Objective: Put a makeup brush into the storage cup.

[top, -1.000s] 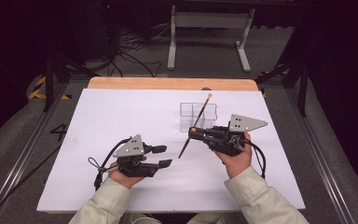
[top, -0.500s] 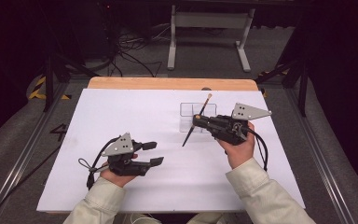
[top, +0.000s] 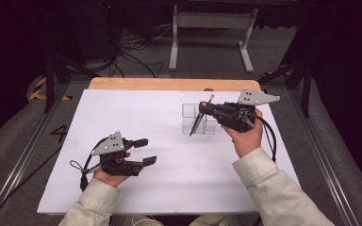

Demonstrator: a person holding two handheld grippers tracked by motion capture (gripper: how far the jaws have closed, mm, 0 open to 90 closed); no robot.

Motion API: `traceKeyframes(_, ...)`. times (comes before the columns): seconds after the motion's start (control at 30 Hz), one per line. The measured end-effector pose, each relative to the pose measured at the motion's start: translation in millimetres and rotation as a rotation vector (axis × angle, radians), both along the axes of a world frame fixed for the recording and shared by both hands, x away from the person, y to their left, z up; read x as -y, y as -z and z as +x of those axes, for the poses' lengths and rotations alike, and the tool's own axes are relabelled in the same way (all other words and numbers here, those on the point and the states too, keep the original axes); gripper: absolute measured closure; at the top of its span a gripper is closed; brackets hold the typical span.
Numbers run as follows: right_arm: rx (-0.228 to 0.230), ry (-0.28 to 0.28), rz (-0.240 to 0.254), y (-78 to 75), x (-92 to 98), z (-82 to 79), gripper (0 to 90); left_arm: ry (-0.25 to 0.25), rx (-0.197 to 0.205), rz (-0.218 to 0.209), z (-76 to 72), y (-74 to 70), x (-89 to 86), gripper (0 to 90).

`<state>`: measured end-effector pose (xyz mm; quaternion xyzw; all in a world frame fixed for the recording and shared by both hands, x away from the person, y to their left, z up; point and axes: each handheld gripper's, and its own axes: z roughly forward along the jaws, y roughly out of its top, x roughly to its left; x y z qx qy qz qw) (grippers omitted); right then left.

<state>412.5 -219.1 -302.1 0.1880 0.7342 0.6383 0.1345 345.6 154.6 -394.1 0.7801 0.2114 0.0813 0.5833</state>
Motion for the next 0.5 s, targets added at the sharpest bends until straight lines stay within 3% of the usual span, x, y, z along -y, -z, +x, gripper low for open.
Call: traceKeyframes(0.5, 0.013, 0.044, -0.057, -18.3, 6.6, 21.1, 84.9, -0.055, -0.008, -0.03, 2.9, 2.9, -11.8, 18.5)
